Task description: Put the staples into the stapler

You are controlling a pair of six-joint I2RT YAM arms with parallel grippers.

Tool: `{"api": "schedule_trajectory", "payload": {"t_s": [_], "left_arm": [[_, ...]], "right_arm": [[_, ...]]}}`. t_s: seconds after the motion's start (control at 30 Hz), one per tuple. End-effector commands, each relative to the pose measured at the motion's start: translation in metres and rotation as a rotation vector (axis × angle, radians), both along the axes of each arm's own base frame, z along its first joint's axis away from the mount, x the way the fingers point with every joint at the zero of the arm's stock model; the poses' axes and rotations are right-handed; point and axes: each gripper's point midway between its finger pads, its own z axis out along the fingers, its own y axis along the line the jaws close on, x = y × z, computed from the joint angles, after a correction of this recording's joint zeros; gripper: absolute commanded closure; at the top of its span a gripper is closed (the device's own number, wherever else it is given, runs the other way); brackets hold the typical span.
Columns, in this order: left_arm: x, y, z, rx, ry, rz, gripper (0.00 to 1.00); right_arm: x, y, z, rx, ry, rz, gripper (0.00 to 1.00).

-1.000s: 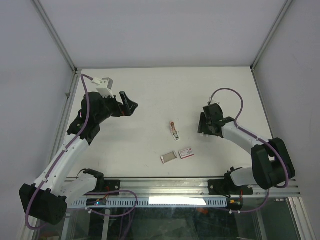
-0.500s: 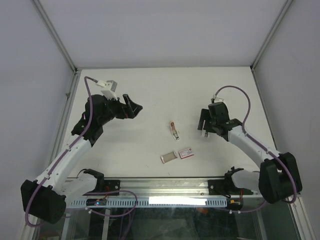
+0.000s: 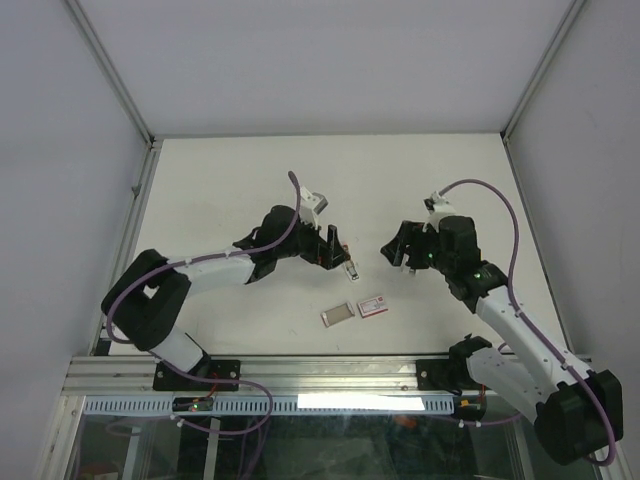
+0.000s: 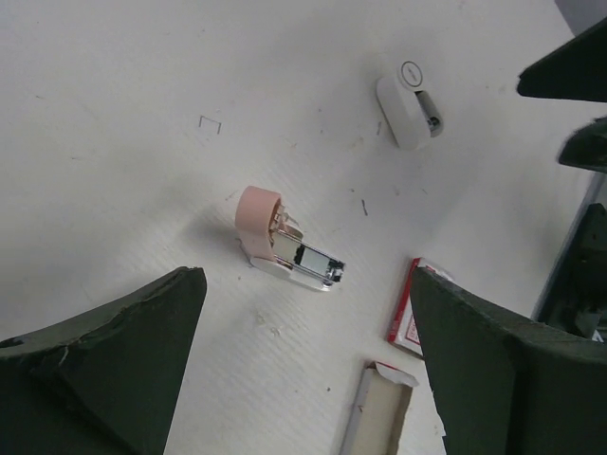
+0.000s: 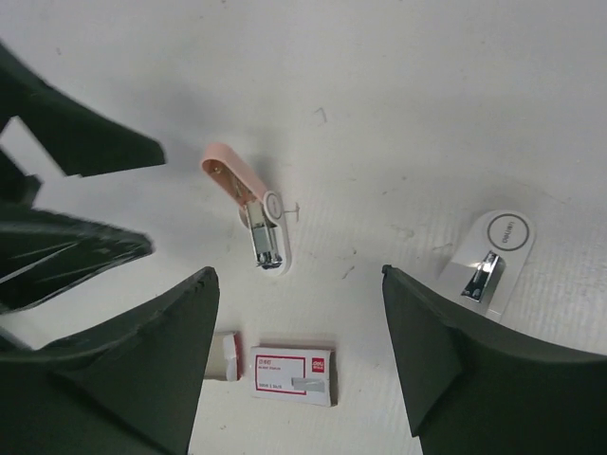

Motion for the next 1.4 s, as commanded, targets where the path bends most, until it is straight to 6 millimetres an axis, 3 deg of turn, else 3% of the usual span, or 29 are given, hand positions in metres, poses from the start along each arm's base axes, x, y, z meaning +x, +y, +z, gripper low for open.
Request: {"api": "schedule_trajectory", "payload": {"t_s": [0.0, 0.3, 0.67, 1.0, 1.2, 1.37], "left_arm": [[0.024, -0.028, 0.019, -0.091, -0.173, -0.062, 0.07], [0.036, -0.042, 0.002, -0.093, -0.211, -0.106, 0.09], [0.036, -0.047, -0.014, -0.061, -0.199, -0.153, 0.52], [0.036, -0.044, -0.024, -0.033, -0.206, -0.153, 0.79], [0.044, -0.027, -0.017, 0.001, -0.281, -0.074, 0.89], [0.051, 0.006, -0.006, 0.058, -0.374, 0.075, 0.97]], "right_arm": [[-0.007, 0.021, 0.030, 0.103, -0.111, 0.124, 0.27], [-0.013, 0.022, 0.037, 0.116, -0.142, 0.148, 0.27], [-0.013, 0.025, 0.035, 0.128, -0.128, 0.159, 0.27], [-0.013, 0.027, 0.034, 0.140, -0.121, 0.161, 0.28], [-0.013, 0.027, 0.032, 0.140, -0.117, 0.160, 0.28], [-0.013, 0.026, 0.033, 0.141, -0.119, 0.157, 0.28]]}}
